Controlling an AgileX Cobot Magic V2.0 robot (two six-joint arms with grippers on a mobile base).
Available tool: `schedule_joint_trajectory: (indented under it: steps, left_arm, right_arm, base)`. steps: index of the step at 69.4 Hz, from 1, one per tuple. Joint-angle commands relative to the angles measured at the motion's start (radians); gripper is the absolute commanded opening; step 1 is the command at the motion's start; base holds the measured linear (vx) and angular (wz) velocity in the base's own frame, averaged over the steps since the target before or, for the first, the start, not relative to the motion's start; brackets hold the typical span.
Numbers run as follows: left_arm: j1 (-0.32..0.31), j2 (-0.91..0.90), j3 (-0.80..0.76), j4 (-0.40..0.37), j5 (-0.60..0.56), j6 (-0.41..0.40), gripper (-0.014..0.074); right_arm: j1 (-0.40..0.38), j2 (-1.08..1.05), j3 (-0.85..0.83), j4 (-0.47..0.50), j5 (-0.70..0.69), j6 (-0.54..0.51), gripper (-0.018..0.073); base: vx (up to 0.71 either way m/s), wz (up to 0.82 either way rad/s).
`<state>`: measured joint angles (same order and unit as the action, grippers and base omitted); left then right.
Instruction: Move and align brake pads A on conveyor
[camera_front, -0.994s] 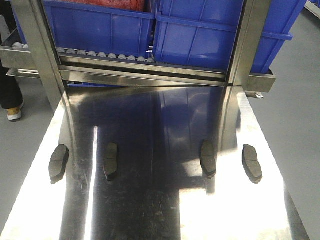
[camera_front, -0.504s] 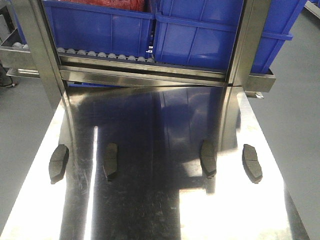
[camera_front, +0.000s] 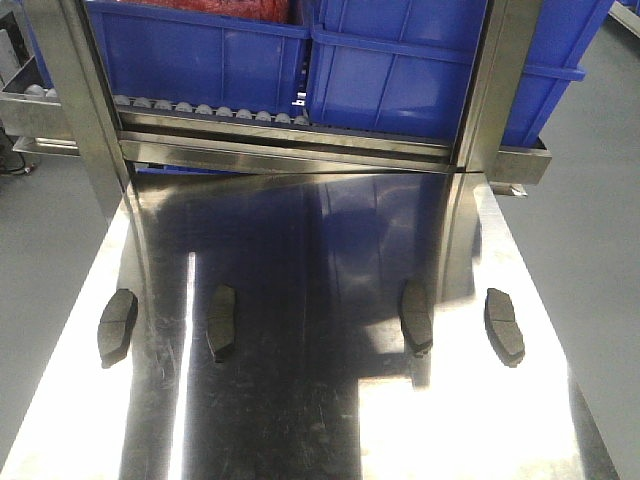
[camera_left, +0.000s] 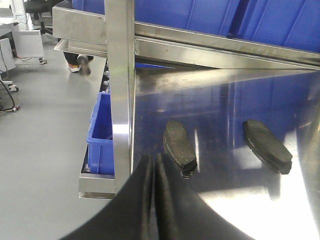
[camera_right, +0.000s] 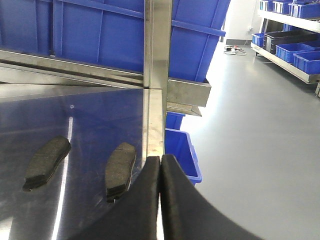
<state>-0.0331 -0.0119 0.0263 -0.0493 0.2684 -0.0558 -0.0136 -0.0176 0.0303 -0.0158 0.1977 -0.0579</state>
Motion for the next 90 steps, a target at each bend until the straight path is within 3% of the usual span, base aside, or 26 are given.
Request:
schedule_joint_trajectory:
  steps: [1, 19, 32, 38, 45, 59, 68, 90]
  left_arm:
    - [-0.001, -0.015, 0.023, -0.005, -0.083, -0.001, -0.0006]
    - [-0.001, -0.015, 0.023, -0.007, -0.152, -0.008, -0.0006]
    - [-0.001, -0.014, -0.039, -0.040, -0.378, -0.069, -0.0006]
    - [-0.001, -0.002, -0.119, -0.040, -0.398, -0.069, -0.0006]
    - [-0.001, 0.059, -0.245, -0.035, -0.286, -0.062, -0.0006]
    - [-0.001, 0.264, -0.496, -0.009, 0.105, -0.028, -0.0006]
    - [-0.001, 0.386, -0.610, -0.012, 0.285, -0.028, -0.0006]
    - [-0.001, 0.498, -0.622, -0.010, 0.366, -0.051, -0.0005]
  right_arm:
    - [-0.003, -0.009, 0.002, -0.003, -0.076, -0.006, -0.0009]
    - [-0.003, -0.009, 0.002, -0.003, -0.076, -0.006, -0.0009]
    - [-0.003, -0.009, 0.002, -0.003, -0.076, -0.006, -0.0009]
    - [-0.003, -0.009, 0.002, -0.003, -0.076, -0.006, -0.0009]
    - [-0.003, -0.009, 0.002, -0.003, -0.076, -0.006, -0.0009]
    - [-0.003, -0.009, 0.002, -0.003, -0.076, -0.006, -0.0009]
    - [-0.003, -0.009, 0.002, -0.003, -0.076, -0.006, -0.0009]
    - [-0.003, -0.009, 0.002, -0.003, -0.076, -0.006, -0.0009]
  base:
    - [0.00, 0.00]
    - [0.00, 0.00]
    - [0.00, 0.00]
    - [0.00, 0.00]
    - [0.00, 0.00]
    - [0.00, 0.00]
    - [0.00, 0.00]
    - [0.00, 0.00]
